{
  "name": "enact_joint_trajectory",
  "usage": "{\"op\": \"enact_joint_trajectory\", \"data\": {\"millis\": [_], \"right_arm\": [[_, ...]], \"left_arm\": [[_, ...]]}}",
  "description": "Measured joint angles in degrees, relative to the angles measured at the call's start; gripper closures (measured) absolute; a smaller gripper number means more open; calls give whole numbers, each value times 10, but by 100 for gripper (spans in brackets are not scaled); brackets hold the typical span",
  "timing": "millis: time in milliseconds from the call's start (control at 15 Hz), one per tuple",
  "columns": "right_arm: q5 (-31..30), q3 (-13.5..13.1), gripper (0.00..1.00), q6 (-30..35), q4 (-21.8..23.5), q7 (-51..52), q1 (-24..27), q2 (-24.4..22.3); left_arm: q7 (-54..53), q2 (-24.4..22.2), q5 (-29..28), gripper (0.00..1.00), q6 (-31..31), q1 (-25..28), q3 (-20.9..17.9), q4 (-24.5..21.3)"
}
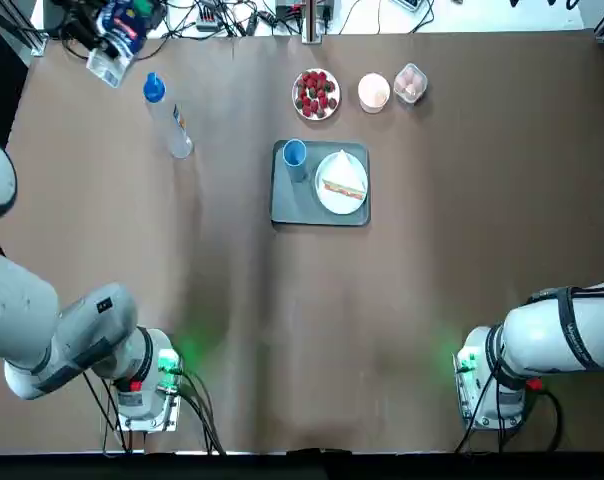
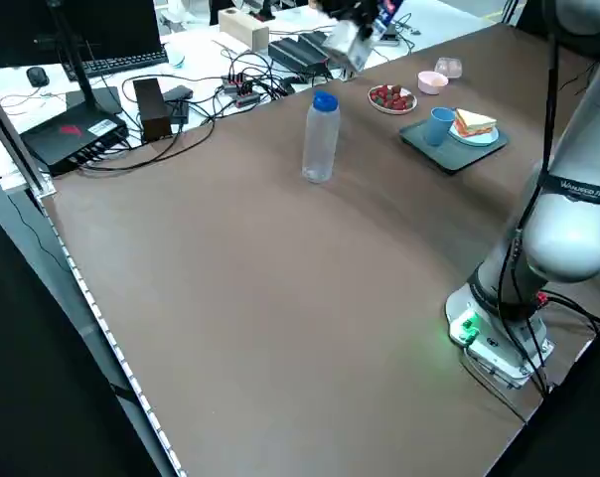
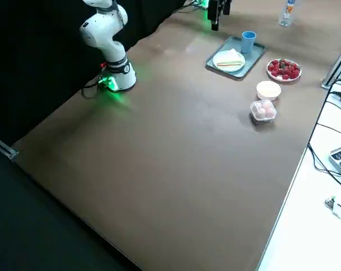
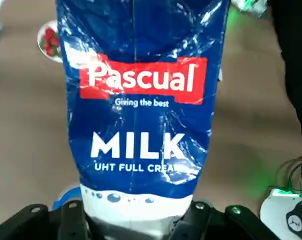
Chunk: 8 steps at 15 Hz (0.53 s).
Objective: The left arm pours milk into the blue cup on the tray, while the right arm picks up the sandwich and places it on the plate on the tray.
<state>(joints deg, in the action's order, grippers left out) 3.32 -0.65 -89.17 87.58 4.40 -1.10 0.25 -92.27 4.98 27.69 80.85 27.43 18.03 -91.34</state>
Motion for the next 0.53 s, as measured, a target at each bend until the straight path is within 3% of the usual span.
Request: {"op": "enact_joint_trajectory", "data": {"millis": [200, 533], "right_arm": [[0, 0, 0, 0, 1, 0, 0, 0], [-16, 0, 0, -2, 1, 0, 0, 0]], "left_arm": [[97, -23, -55, 44, 64, -89, 1, -41], [211, -30, -114, 45, 215, -220, 2, -148]]}}
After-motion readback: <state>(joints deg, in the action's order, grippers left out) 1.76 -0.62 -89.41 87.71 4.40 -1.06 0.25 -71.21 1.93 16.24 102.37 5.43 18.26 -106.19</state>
